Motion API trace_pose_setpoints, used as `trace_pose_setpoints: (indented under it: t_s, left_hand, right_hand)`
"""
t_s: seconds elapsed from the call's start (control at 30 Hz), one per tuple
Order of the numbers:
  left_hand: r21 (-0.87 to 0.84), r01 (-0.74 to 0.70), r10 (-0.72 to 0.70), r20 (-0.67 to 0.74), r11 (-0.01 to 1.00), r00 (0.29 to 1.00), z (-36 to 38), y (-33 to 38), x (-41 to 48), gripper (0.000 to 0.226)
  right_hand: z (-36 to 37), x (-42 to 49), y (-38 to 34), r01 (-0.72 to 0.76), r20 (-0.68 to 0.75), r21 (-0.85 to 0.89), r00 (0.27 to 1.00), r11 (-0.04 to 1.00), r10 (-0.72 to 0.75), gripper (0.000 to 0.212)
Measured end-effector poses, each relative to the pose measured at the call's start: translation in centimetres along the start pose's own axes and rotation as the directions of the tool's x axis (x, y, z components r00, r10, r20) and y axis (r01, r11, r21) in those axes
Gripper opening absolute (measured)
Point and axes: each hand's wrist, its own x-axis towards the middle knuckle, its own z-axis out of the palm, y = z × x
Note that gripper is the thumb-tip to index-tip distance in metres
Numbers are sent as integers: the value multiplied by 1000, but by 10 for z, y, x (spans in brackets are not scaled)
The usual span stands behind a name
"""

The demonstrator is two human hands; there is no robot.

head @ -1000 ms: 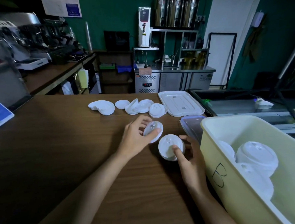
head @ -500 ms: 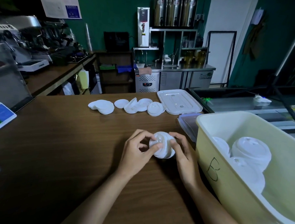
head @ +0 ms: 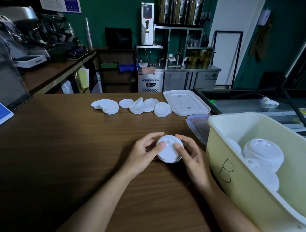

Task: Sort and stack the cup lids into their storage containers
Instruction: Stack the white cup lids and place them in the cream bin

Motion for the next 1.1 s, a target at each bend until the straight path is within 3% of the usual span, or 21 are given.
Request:
trace_pose_setpoints:
  t_s: [0.13,0.27,0.4,0.5,0.67,0.8,0.97,1.1]
  left_hand:
    - [-13,-14,13,-62,1000,998,-2,-5,2,41]
    - [-13,-77,73,-207,997,976,-2,-8,6,33]
    - [139,-88,123,-264,986,957,-10,-10,8,31]
    - [350,-95,180,-218,932,959,-22,-17,17,34]
    - [616,-152,248,-73,773,966,-35,-28,63,36]
    - [731,-165,194,45,662,980,-35,-20,128,50]
    - [821,-235,128,197,521,972,-26,-10,201,67]
    - [887,-242,90,225,394,970,-19,-7,244,75]
  right_hand:
    - [1,3,1,-7,48,-24,999,1000,8,37]
    - [5,20,2,18,134,-130,991,991,-1,44]
    - [11,35,6,23,86,-154,996,988,-10,42]
    - [12,39,9,-24,-68,-200,998,979,10,40]
    - [12,41,15,-65,-195,-190,980,980,27,44]
    - [8,45,25,-97,-282,-178,958,979,44,46]
    - [8,44,23,-121,-294,-178,954,977,64,44]
    - [9,45,25,-110,-292,-159,955,981,60,42]
